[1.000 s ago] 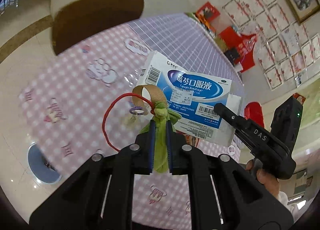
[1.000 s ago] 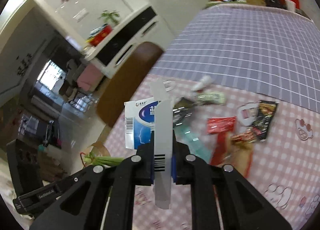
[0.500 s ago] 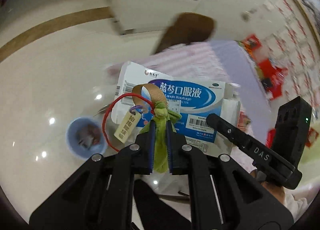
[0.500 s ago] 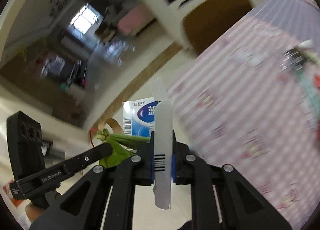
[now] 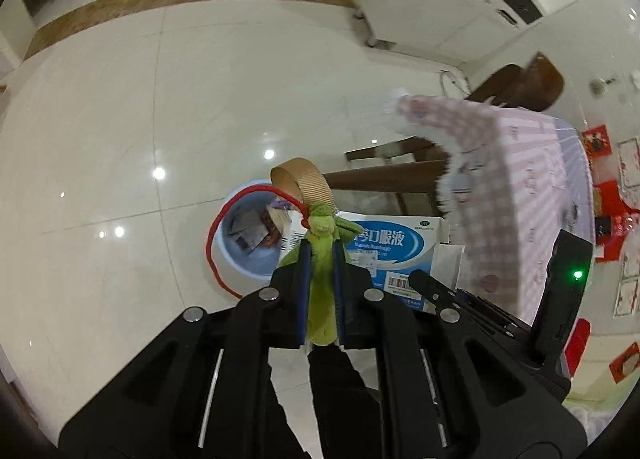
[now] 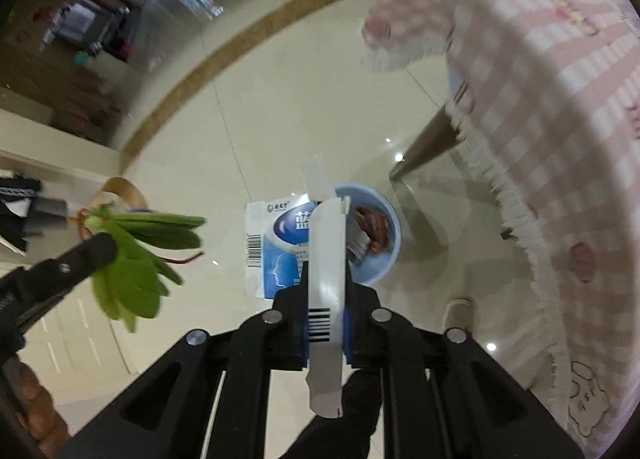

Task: Collect trash
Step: 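Carry both items over the blue bucket and open both tools to drop them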

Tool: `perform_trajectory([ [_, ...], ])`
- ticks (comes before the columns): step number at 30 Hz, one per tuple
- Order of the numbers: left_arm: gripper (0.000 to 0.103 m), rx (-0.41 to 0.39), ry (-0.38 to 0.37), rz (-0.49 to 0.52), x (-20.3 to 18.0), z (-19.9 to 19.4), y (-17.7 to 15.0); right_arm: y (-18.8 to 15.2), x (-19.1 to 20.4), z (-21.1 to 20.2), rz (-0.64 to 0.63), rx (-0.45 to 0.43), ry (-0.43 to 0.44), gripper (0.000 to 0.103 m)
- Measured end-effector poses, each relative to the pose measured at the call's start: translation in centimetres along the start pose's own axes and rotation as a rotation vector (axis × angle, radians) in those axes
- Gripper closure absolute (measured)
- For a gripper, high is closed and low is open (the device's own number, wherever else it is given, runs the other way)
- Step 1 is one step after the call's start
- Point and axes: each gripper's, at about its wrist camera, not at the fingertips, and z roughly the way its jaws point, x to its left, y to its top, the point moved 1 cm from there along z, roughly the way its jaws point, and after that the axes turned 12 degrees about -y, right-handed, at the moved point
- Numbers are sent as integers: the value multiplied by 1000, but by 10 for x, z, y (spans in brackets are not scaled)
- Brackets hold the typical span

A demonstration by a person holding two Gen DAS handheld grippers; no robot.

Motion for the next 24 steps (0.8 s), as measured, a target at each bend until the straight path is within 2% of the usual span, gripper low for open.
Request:
perform_trajectory([
  [4, 93, 18, 21, -33, 28, 6, -5, -6, 17, 21, -17, 9, -37, 91],
  [9, 93, 28, 32, -53, 40, 11, -5, -1, 32, 30, -26, 16, -44, 88],
  [10, 93, 29, 33, -55, 41, 11, -5, 0, 34, 33, -24, 27, -36, 85],
  [13, 93, 33, 37, -61, 48, 12, -5, 0, 33, 37, -19, 36, -45, 67],
  [14, 93, 35, 37, -64, 49, 13, -5, 0, 35, 37, -17, 36, -47, 65],
  [24, 93, 75, 40, -54, 42, 27, -6, -4, 25, 24, -11, 50, -24, 63],
])
